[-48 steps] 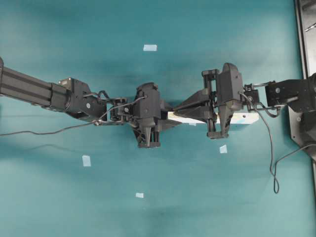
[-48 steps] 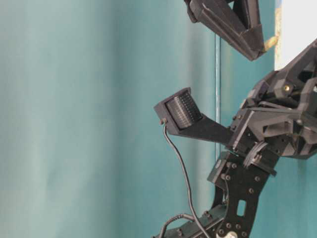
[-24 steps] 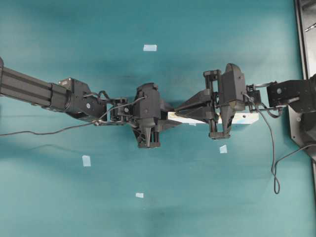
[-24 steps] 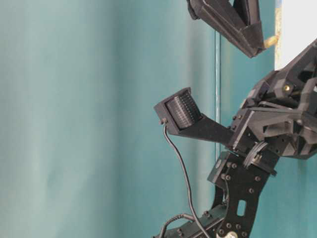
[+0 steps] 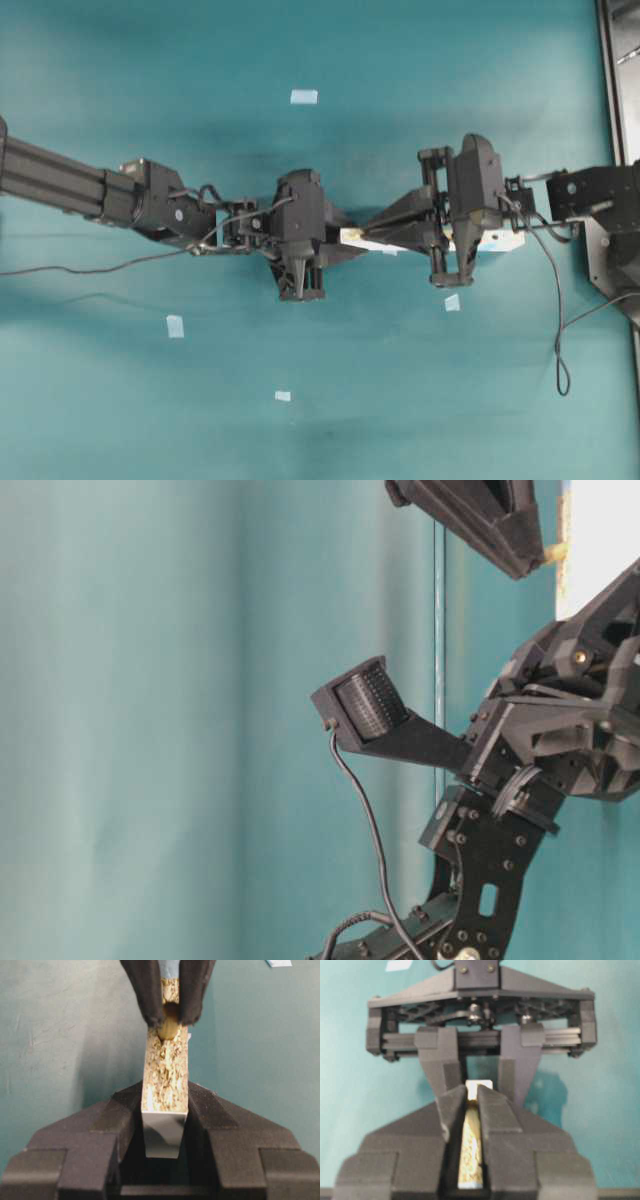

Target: Move the wooden board into place and insert the rod into its hole.

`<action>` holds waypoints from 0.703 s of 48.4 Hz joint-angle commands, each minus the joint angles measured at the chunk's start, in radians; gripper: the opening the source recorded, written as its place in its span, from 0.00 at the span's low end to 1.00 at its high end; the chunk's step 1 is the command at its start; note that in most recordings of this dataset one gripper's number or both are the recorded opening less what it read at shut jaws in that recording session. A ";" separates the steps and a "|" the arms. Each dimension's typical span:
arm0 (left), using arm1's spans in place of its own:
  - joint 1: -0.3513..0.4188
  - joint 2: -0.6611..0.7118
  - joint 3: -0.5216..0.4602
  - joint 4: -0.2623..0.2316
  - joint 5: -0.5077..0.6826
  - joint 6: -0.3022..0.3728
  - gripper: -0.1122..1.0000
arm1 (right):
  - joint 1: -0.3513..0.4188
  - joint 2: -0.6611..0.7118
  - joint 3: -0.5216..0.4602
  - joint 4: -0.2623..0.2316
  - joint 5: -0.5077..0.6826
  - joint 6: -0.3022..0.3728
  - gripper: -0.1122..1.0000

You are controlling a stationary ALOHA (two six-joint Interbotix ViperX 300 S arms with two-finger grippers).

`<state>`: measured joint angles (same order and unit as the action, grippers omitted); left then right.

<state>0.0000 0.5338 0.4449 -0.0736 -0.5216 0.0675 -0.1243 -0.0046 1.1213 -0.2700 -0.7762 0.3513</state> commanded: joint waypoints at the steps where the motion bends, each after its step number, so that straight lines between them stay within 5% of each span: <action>1: -0.029 -0.026 -0.005 0.005 0.005 -0.002 0.30 | 0.006 -0.021 0.005 0.005 0.005 0.003 0.17; 19: -0.029 -0.025 -0.005 0.005 0.006 -0.002 0.30 | 0.006 -0.021 0.035 0.020 0.044 0.005 0.17; 34: -0.028 -0.026 -0.008 0.005 0.005 -0.002 0.30 | 0.021 -0.021 -0.002 0.018 0.192 0.005 0.17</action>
<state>-0.0061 0.5338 0.4433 -0.0736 -0.5200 0.0675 -0.1089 -0.0230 1.1213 -0.2516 -0.6274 0.3574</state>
